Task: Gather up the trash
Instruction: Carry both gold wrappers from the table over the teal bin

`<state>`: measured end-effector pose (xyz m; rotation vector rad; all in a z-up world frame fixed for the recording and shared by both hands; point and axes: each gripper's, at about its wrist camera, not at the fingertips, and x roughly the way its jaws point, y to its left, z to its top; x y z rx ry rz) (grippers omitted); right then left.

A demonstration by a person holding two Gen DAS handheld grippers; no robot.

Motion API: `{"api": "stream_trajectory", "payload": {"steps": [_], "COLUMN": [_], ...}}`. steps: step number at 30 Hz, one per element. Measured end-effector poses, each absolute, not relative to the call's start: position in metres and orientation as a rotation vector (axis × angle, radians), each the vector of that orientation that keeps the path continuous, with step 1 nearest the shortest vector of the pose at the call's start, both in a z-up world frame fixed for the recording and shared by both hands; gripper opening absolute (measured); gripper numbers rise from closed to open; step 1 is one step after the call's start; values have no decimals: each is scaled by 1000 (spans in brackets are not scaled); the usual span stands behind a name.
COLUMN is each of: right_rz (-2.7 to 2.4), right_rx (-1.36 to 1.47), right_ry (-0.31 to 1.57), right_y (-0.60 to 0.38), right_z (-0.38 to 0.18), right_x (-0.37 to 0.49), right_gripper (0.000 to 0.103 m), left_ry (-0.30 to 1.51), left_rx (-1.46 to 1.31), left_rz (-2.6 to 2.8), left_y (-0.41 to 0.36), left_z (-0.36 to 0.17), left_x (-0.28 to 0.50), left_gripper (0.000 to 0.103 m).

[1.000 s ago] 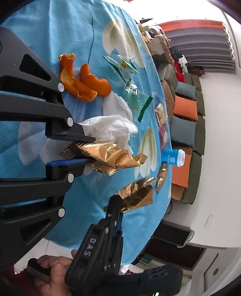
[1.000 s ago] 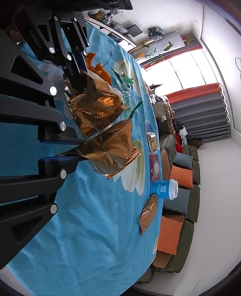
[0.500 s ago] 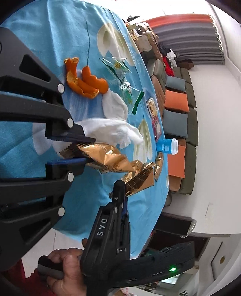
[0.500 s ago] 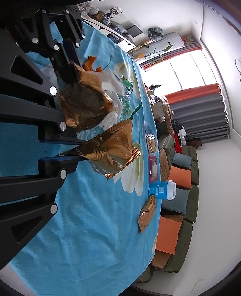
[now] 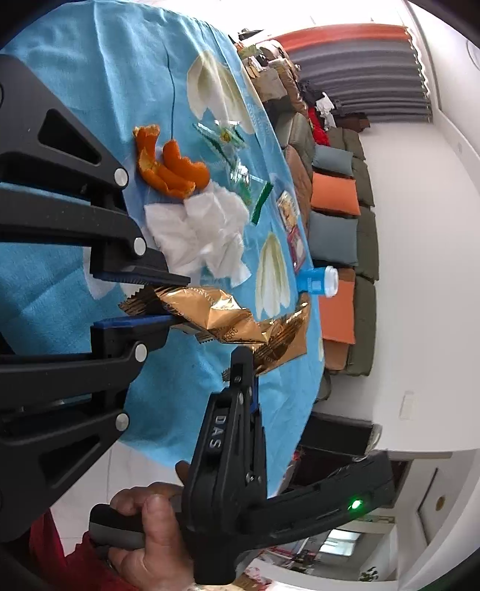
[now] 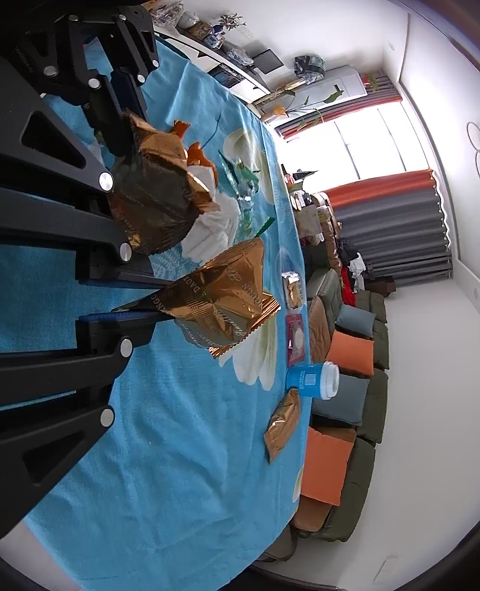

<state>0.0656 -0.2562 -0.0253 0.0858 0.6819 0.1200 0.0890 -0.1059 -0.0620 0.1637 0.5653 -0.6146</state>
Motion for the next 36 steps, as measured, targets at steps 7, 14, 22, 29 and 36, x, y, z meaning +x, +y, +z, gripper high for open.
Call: {"api": "stream_trajectory", "payload": {"steps": [7,14,22,29,36], "right_rz": [183,305,466,596,687], "right_rx": [68,49,3,-49,-88], "right_ry": [624,602,549,505,476], "right_y": [-237,-198,-139,-87,-50], "right_z": [-6,5,24,37,48], "right_x": [57,56,55,50,37], "right_gripper": [9,9,9,9,9], "left_ry": [508,450,399,380,338], "left_rx": [108,14,-50,-96,-136], "left_rz": [-517,-354,-187,-53,75], "left_y": [-75,-22,36,87,135], "left_z": [-42,-21,-3,3,16], "left_x": [81,74,50,25,-11], "left_gripper": [14,14,14,14,14]}}
